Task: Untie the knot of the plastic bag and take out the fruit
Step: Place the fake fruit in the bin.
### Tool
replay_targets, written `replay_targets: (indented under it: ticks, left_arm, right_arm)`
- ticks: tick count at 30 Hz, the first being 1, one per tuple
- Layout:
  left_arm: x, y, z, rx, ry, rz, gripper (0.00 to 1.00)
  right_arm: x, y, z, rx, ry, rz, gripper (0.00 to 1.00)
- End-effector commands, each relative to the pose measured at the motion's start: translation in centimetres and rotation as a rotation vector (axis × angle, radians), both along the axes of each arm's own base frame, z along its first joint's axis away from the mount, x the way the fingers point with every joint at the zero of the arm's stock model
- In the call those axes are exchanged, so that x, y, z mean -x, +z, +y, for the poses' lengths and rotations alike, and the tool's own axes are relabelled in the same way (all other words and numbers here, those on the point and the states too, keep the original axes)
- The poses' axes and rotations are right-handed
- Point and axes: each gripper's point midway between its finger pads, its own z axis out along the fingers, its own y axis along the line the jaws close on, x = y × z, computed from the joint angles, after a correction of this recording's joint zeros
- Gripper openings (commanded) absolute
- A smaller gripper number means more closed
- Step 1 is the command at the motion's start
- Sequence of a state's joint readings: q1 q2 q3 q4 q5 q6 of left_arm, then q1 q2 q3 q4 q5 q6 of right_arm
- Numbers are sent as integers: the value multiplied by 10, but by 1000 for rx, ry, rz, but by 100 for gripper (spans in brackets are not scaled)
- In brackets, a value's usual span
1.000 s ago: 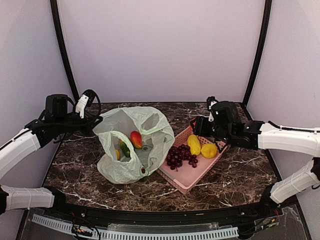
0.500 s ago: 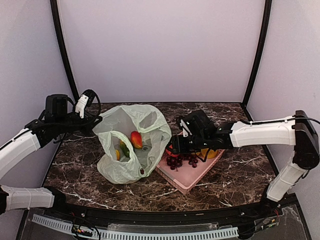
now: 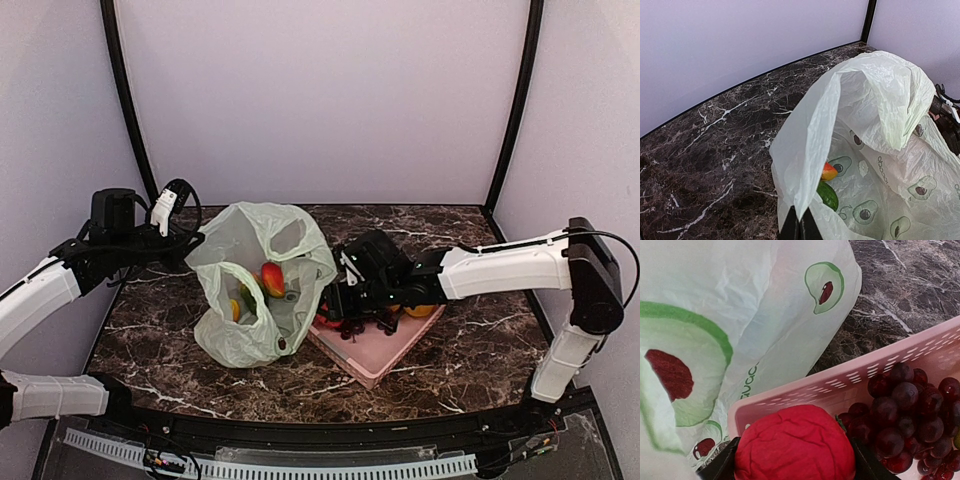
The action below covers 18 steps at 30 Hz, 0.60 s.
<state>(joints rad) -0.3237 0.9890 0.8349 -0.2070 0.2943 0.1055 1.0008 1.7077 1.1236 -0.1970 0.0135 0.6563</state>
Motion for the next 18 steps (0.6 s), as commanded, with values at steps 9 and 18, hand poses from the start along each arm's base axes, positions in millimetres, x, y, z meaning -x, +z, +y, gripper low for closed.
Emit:
replay_targets:
  ticks: [9,18]
  left_arm:
    - [4,-2,0,-8,-6,-2,1]
    - [5,-1,1,-6,-6,-6,1]
  right_arm:
    - [5,1,6,26,16,5,75]
    - [7,12,2,29,6,-20,83]
